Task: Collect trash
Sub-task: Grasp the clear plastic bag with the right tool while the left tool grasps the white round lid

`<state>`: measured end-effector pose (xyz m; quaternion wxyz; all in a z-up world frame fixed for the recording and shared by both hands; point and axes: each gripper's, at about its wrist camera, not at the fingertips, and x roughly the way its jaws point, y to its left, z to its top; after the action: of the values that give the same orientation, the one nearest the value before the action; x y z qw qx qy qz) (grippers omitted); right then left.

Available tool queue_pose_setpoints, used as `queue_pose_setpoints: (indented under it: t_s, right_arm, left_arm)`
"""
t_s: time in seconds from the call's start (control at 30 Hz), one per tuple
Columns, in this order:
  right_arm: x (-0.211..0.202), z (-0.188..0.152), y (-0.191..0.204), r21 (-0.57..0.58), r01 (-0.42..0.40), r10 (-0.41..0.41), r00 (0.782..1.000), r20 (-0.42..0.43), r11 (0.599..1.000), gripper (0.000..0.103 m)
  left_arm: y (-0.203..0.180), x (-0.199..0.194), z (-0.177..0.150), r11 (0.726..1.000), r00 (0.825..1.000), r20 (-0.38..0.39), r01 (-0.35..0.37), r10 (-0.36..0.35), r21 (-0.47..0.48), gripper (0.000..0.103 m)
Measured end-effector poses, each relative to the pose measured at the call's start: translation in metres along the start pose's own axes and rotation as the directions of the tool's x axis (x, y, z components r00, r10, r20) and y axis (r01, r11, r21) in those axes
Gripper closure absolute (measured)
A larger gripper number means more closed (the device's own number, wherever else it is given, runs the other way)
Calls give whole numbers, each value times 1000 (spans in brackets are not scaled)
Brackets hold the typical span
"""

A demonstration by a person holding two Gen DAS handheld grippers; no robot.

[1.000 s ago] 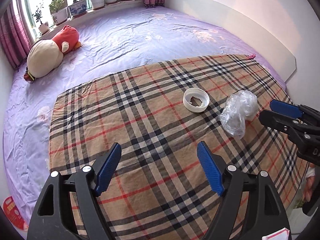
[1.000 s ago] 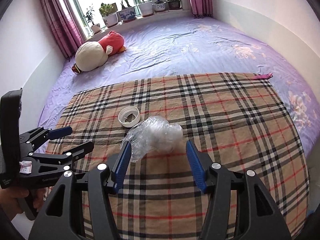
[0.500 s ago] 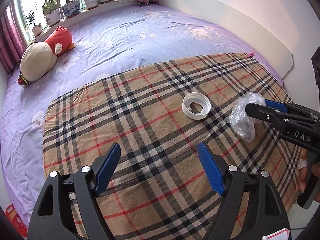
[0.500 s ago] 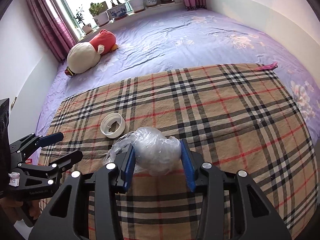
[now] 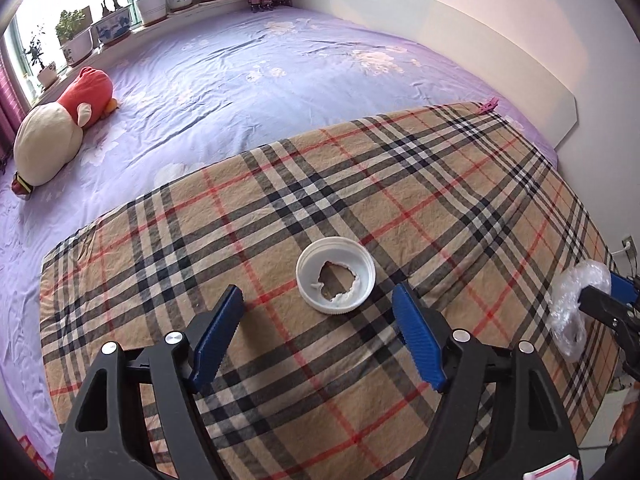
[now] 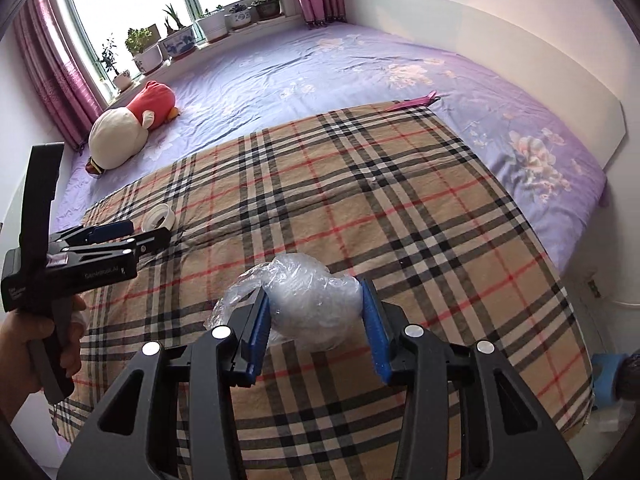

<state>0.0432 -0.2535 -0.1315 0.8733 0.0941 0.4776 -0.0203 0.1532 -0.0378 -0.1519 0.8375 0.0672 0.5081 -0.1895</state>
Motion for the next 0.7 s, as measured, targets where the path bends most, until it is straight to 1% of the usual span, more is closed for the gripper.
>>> queue_pose_setpoints:
  t_s: [0.07,0.13,0.17,0.23,0.3,0.37,0.53,0.6,0.67,0.7]
  right_arm:
    - [-4,-2,-3,6,7,-7,1000,6,1000,58]
    - [-7,-2,-5,14,10,-10,1000,14,1000,57]
    - [-9,-3,-6,16,10,-10,1000,17,1000,57]
    - [-11,-3,-6,15,12,-12,1000,23,1000,57]
    - [-12,-5,-6,11,12,-12,1000,22,1000,57]
    - [-12,-7,-7,14,7,-7,1000,20,1000,56]
    - [-13,-13,-9,18,0,0,1000,12,1000,55]
    - [-13,-15,-11,24,-8,8,1000,12,1000,52]
    - [-14,-16,-13,30,-14,14,1000,16,999,42]
    - [-15,-16,-13,32,-11,10,1000,20,999,40]
  left_arm:
    - [-1,3,4,1000,1000,4,-10,10,8,28]
    - [0,3,6,1000,1000,13,-26,26,16,41]
    - [1,3,6,999,999,17,-28,28,16,43]
    - [3,1,6,999,999,22,-34,34,13,56]
    - [5,-1,3,1000,999,21,-26,26,9,60]
    - [6,-5,-2,1000,1000,20,-20,20,15,63]
    - [1,-18,-22,999,1000,21,-1,1,32,63]
    - [0,-21,-28,999,1000,24,-2,1,37,63]
    - [-1,-22,-30,999,1000,27,-4,3,39,63]
    - [-1,-21,-29,999,1000,29,-10,9,38,63]
